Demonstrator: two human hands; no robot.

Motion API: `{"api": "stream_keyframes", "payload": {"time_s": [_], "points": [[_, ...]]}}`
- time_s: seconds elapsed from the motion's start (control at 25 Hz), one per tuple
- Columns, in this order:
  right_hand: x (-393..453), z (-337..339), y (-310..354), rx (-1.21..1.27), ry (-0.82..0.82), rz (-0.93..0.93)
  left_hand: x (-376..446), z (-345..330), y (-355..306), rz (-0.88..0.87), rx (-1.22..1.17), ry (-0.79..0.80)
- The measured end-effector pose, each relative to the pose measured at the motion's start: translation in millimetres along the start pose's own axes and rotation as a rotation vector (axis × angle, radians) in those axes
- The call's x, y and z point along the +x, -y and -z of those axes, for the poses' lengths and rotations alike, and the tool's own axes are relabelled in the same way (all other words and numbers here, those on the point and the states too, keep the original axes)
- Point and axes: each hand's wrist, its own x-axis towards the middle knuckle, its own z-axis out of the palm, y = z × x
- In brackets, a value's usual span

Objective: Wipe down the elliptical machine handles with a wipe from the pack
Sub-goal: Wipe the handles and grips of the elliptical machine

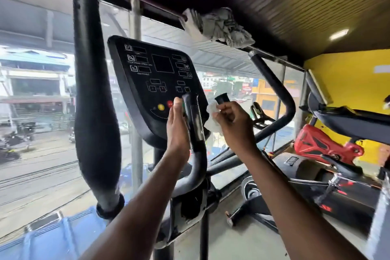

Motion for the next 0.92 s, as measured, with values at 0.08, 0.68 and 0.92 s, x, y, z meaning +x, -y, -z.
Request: {"api": "stream_keyframes", "payload": {"time_s": [0.08,0.68,0.92], "points": [[14,-11,-5,0.047,0.010,0.019,-2,-5,7,0.007,0.022,-0.006],[47,-76,12,-0.401,-0.016,0.643,13,-9,40,-0.075,-0.068,-0.019],[38,-66,3,-0.038,-0.125,0.145,12,-10,38,0.002,-0.123,-0.053]]}}
